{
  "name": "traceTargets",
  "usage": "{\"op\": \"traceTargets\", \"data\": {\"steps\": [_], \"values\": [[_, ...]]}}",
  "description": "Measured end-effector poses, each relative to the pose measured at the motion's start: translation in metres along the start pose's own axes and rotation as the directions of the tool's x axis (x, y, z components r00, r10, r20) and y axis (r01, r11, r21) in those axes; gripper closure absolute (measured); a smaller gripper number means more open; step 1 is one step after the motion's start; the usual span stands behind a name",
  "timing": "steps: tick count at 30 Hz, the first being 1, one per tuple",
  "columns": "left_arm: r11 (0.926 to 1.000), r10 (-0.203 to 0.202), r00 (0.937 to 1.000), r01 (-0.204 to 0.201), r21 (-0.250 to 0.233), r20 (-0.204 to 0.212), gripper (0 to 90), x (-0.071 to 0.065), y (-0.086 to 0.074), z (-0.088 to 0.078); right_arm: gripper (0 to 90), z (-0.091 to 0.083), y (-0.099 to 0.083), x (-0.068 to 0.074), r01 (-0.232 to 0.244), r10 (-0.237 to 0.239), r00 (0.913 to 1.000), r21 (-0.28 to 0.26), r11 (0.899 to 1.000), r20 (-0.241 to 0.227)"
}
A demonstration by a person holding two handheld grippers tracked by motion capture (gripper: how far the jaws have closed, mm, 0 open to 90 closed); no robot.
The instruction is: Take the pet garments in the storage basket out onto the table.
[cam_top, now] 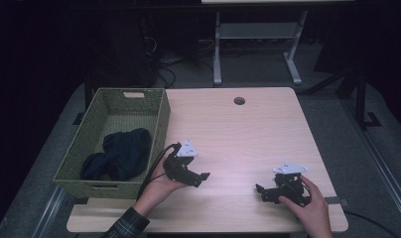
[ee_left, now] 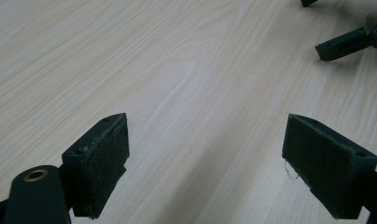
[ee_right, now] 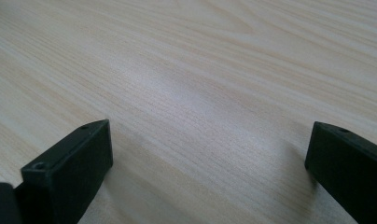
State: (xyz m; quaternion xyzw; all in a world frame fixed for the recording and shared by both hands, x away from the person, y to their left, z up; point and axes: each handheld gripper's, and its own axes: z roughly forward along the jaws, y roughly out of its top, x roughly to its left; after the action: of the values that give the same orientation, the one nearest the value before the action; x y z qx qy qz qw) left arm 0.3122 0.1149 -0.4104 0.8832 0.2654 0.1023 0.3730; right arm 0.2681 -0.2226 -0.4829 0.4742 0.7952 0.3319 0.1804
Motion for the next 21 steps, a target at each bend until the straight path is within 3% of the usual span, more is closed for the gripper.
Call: {"op": "traceTargets", "data": {"steps": [21], "values": [[0.9988,-0.012,0.9997,0.013,-0.047,0.019,14.2,0.004,0.014,-0.015,0.4,0.0,0.0,0.0,-0.004,0.004,1.0,0.001,1.0,0.001]]}}
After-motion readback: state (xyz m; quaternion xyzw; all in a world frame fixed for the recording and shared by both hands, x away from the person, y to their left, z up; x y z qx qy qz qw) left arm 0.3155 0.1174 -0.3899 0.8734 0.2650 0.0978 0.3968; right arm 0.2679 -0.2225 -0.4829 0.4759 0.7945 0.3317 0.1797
